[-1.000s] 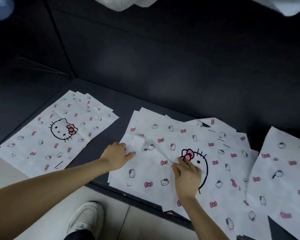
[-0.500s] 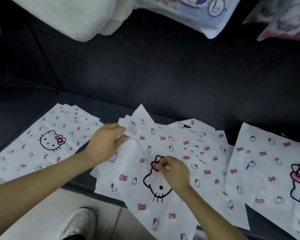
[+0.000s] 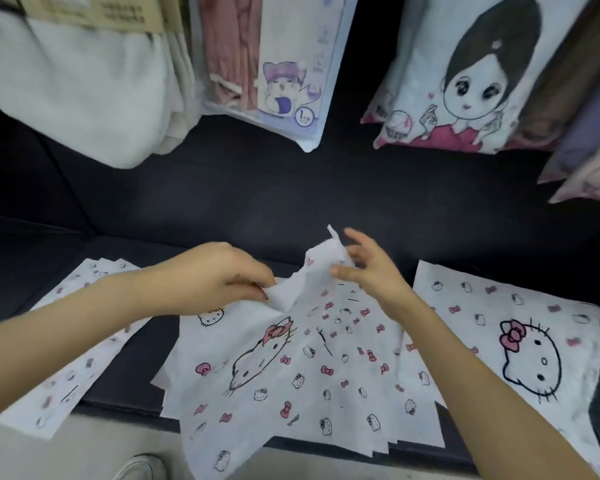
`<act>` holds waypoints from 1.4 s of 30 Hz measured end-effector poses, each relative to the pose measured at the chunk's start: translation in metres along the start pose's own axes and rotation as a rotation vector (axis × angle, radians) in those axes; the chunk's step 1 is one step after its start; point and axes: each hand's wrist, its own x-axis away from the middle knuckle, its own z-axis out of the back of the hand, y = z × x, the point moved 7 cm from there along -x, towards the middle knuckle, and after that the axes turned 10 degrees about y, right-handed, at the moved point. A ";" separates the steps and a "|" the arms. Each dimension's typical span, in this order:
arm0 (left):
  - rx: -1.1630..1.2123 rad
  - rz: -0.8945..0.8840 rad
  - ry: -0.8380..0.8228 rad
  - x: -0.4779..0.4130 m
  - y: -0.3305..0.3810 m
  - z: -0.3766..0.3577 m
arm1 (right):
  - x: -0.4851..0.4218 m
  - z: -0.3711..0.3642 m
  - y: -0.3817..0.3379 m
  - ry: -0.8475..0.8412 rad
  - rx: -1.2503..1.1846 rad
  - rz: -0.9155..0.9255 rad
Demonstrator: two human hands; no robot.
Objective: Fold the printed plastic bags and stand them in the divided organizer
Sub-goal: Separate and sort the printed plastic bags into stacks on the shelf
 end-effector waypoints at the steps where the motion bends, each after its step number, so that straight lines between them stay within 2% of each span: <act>1: 0.009 0.014 0.006 -0.005 0.004 0.001 | 0.003 0.011 0.007 0.068 0.000 -0.008; 5: -0.123 0.167 0.143 -0.041 -0.008 -0.003 | 0.033 0.068 0.043 0.307 -0.036 -0.082; 7: -0.223 0.126 0.277 -0.072 -0.002 -0.015 | 0.048 0.100 0.058 0.396 -0.052 -0.113; 11: -0.433 -0.114 0.445 -0.139 0.035 -0.065 | 0.072 0.157 0.082 0.557 -0.141 -0.148; 13: -0.487 -0.090 0.501 -0.160 0.049 -0.094 | 0.079 0.186 0.097 0.674 -0.145 -0.174; 15: -0.449 0.022 0.524 -0.163 0.051 -0.128 | 0.084 0.213 0.118 0.781 -0.158 -0.243; 17: -0.368 0.185 0.468 -0.154 0.037 -0.170 | 0.087 0.235 0.139 0.848 -0.184 -0.287; 21: -0.257 0.599 0.037 -0.115 -0.009 -0.269 | 0.090 0.268 0.174 0.938 -0.182 -0.329; 25: -0.207 0.763 -0.147 -0.083 -0.031 -0.334 | 0.090 0.287 0.214 0.997 -0.197 -0.373; 28: -0.337 0.779 -0.208 -0.071 -0.035 -0.358 | 0.093 0.290 0.239 1.028 -0.179 -0.393; 32: -0.563 0.781 -0.189 -0.066 -0.042 -0.354 | 0.096 0.292 0.260 1.059 -0.159 -0.395; 36: -0.593 0.776 -0.211 -0.070 -0.061 -0.354 | 0.102 0.298 0.276 1.101 -0.157 -0.384; 39: -0.670 0.704 -0.209 -0.075 -0.067 -0.351 | 0.107 0.299 0.284 1.120 -0.198 -0.361; 42: -0.559 0.730 -0.145 -0.073 -0.072 -0.352 | 0.112 0.298 0.289 1.133 -0.220 -0.356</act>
